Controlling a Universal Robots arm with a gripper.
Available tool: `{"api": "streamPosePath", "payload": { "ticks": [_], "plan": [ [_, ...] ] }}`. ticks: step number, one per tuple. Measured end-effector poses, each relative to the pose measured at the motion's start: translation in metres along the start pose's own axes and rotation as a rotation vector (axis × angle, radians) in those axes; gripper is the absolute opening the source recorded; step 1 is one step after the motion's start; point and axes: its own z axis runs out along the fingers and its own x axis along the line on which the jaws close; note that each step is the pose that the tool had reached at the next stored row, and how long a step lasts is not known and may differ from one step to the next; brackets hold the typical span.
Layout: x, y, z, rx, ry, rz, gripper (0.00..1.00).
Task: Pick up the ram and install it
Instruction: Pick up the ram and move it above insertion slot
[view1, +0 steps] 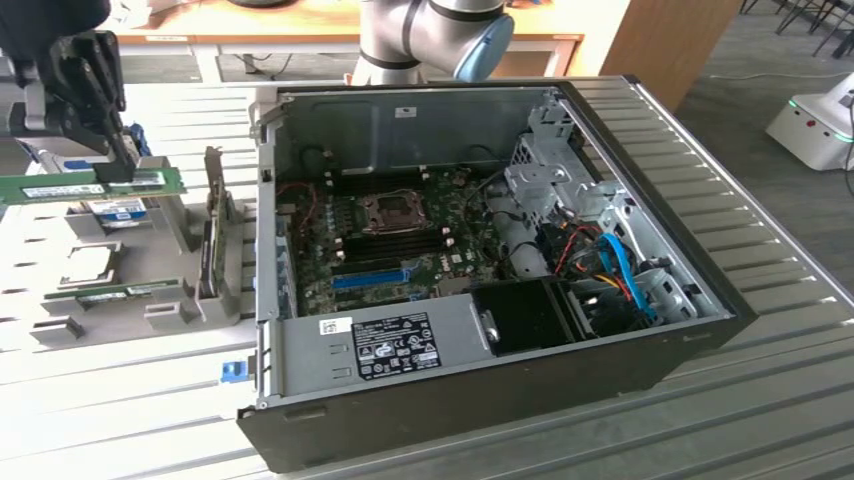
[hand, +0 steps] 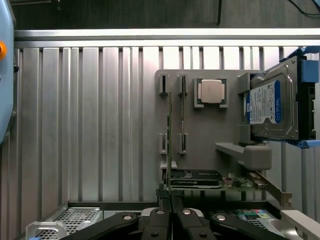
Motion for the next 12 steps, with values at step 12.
{"api": "streamPosePath", "payload": {
  "ticks": [12],
  "plan": [
    [-0.001,-0.0233,-0.0009,0.0,0.0003,-0.006,0.12]
  ]
}}
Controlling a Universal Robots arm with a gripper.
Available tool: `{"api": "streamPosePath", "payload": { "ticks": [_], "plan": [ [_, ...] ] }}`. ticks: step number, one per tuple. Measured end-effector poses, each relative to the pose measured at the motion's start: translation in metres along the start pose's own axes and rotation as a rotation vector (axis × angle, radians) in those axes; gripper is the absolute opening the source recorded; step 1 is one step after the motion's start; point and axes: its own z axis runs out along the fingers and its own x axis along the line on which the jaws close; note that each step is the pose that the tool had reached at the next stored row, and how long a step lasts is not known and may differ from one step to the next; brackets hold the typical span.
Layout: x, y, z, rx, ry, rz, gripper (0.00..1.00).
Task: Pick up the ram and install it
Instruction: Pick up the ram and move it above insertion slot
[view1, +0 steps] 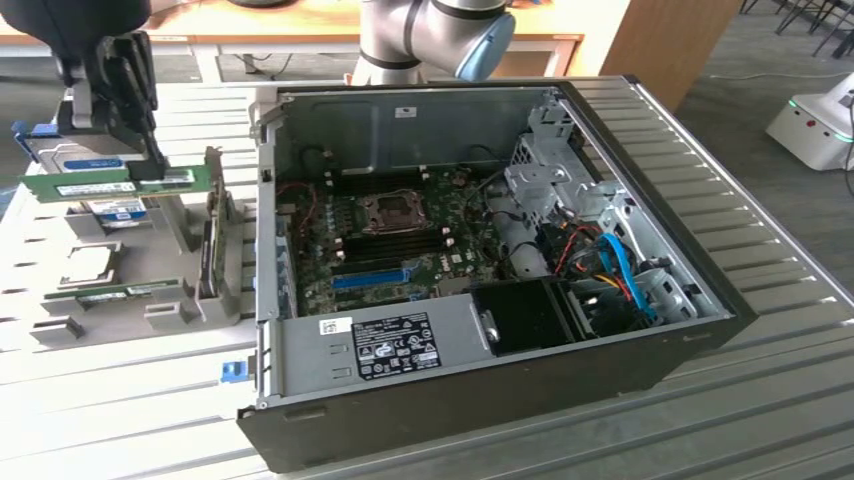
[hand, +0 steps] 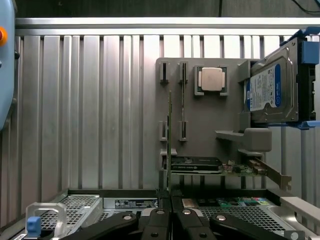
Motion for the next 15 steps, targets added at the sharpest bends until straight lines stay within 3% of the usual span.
{"api": "streamPosePath", "payload": {
  "ticks": [15],
  "plan": [
    [-0.001,-0.0301,-0.0011,0.0,0.0003,-0.007,0.12]
  ]
}}
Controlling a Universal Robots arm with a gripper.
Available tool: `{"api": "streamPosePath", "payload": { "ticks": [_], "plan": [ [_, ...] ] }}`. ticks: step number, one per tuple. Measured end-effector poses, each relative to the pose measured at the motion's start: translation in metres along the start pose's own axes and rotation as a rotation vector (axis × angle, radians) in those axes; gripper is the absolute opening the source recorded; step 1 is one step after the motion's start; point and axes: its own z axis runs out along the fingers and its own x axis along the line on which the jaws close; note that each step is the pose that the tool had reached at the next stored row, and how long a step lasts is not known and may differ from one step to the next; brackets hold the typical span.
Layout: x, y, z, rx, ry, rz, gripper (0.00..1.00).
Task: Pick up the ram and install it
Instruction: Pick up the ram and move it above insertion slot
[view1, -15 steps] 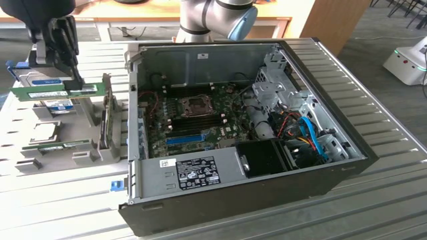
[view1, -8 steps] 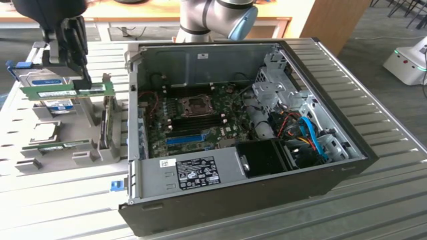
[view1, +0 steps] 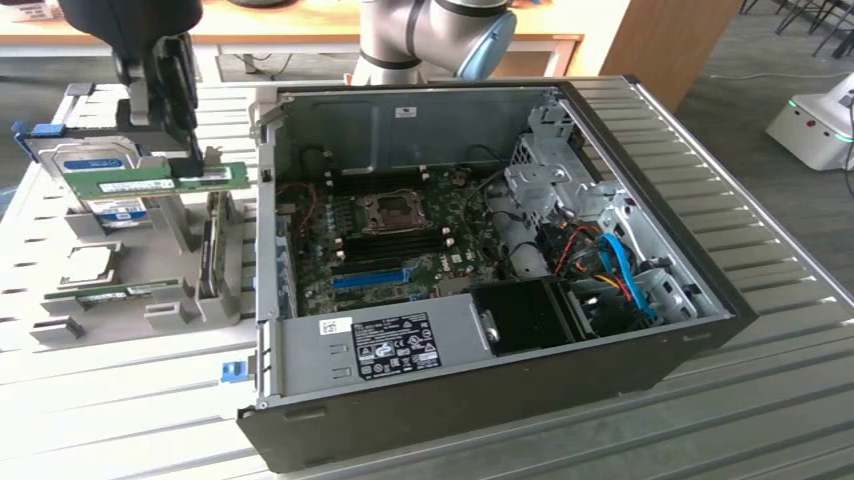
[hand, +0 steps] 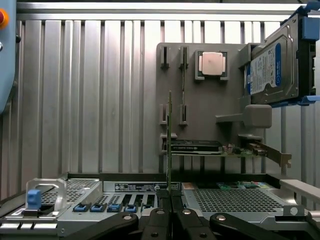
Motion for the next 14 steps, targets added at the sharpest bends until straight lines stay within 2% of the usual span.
{"api": "streamPosePath", "payload": {
  "ticks": [14],
  "plan": [
    [-0.001,-0.0363,-0.0013,0.0002,0.0001,-0.005,0.12]
  ]
}}
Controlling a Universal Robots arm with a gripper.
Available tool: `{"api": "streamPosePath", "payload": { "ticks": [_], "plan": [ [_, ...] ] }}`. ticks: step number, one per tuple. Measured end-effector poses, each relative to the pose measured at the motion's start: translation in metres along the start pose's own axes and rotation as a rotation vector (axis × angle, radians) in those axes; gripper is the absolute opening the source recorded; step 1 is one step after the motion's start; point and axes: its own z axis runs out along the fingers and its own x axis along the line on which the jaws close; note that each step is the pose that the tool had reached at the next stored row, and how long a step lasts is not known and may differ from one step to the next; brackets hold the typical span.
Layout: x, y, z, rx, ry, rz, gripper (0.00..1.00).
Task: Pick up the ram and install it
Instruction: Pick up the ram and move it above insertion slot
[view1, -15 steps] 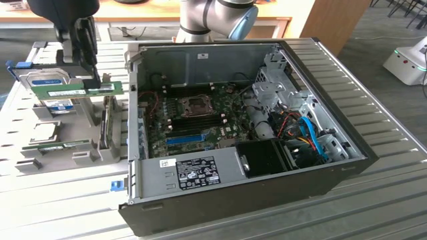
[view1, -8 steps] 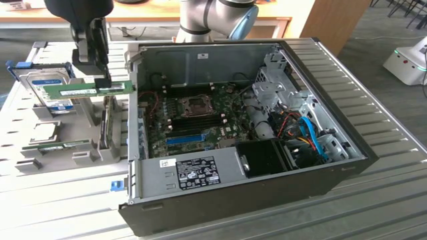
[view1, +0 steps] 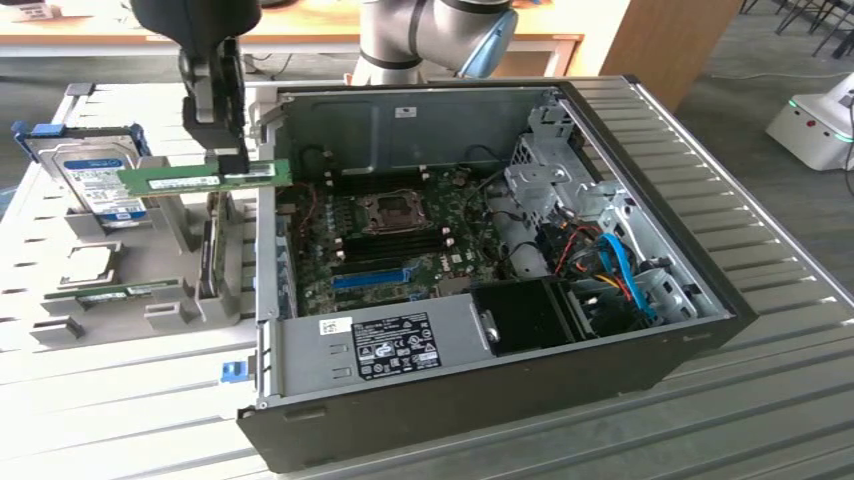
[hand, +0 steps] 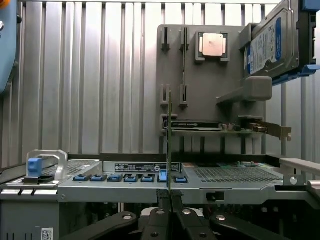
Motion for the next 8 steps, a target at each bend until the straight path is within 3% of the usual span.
{"api": "streamPosePath", "payload": {
  "ticks": [8],
  "plan": [
    [0.0,-0.0178,-0.0007,-0.0001,0.0002,-0.002,0.12]
  ]
}}
